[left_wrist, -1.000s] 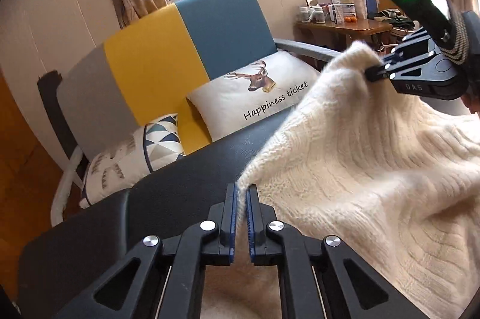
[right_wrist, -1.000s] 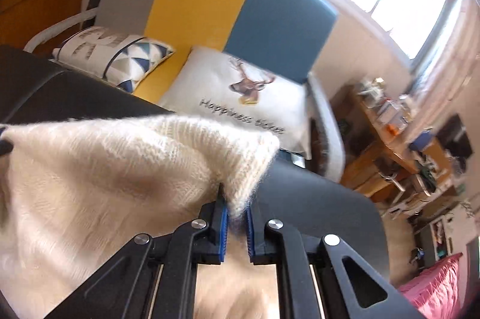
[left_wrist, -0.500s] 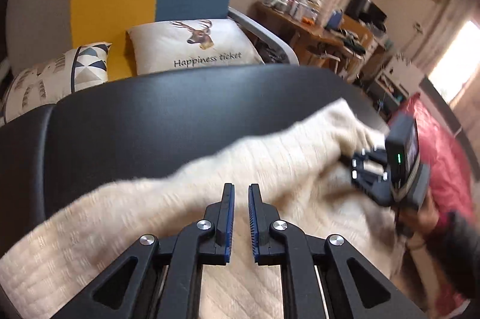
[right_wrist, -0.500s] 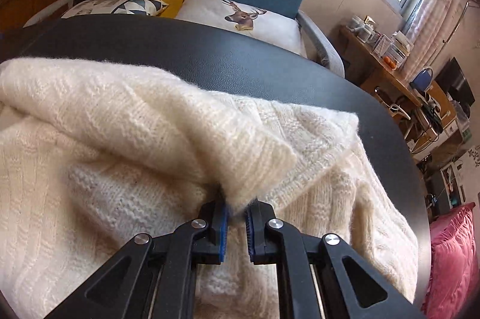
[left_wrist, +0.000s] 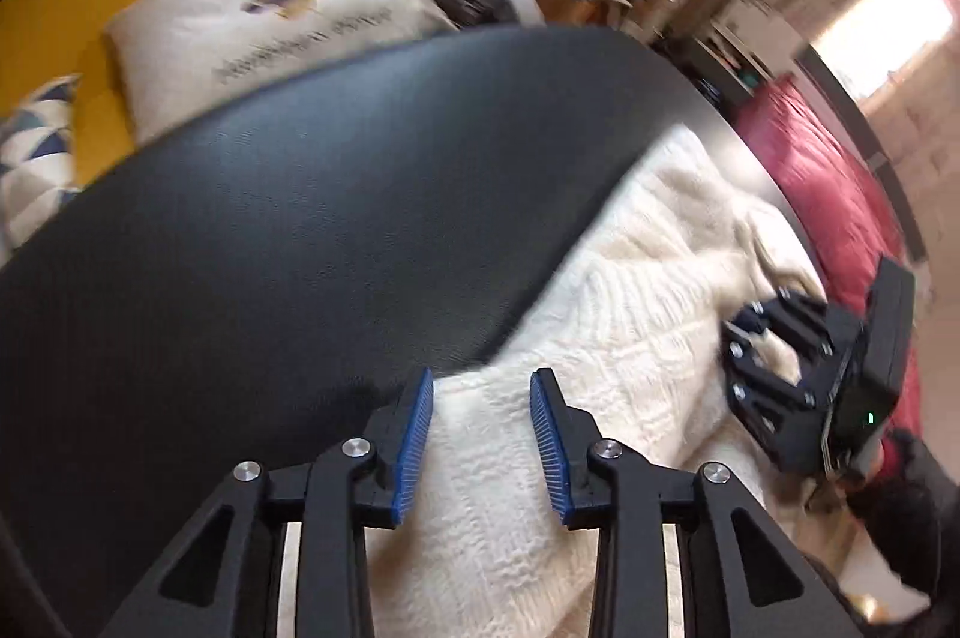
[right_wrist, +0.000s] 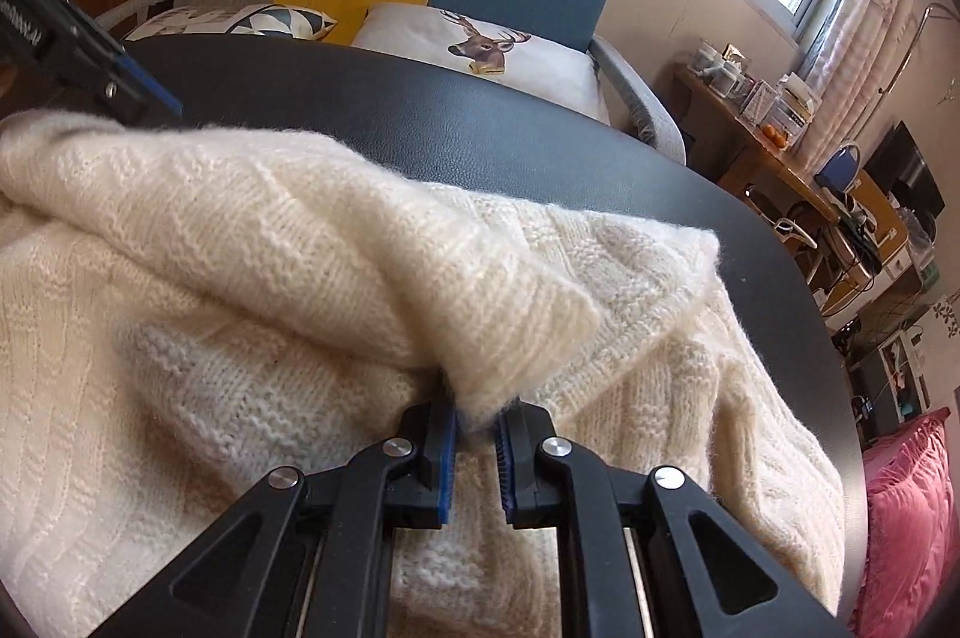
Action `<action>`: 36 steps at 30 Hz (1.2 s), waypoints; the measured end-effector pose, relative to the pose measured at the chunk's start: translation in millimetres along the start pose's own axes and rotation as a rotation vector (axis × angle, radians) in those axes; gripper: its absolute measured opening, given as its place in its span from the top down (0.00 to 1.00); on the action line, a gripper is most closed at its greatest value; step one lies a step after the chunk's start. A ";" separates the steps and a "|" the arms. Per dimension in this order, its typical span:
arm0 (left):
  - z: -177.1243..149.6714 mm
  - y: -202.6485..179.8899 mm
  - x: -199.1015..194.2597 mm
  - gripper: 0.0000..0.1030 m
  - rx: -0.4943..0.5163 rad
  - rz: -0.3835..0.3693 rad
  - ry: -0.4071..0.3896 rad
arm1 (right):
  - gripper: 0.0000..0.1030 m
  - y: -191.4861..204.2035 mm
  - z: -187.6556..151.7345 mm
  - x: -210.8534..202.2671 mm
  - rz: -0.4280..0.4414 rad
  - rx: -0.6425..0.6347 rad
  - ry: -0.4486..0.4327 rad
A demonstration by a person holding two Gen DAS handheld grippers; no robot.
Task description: Fold clothes
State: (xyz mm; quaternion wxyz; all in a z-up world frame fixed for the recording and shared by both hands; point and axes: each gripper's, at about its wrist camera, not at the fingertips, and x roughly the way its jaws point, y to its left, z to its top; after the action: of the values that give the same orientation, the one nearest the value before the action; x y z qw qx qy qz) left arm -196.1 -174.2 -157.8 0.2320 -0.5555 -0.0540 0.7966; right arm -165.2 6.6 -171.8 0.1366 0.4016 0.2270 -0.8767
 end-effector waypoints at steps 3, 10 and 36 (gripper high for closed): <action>-1.8 3.5 9.2 0.55 0.022 -0.054 0.051 | 0.89 0.3 -0.1 0.6 -0.001 0.000 -0.002; -17.6 2.7 15.2 0.53 0.039 -0.050 0.054 | 0.89 2.8 2.8 2.8 -0.019 -0.008 0.003; -57.1 70.7 -56.2 0.88 -0.396 0.382 -0.293 | 0.84 43.6 166.3 91.8 0.034 -0.094 0.069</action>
State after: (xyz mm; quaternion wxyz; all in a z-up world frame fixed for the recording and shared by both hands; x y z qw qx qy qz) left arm -150.5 -270.8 -155.3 -0.0449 -0.4694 -0.1358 0.8713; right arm -312.3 -120.6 -159.2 0.1624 0.4287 0.2658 -0.8481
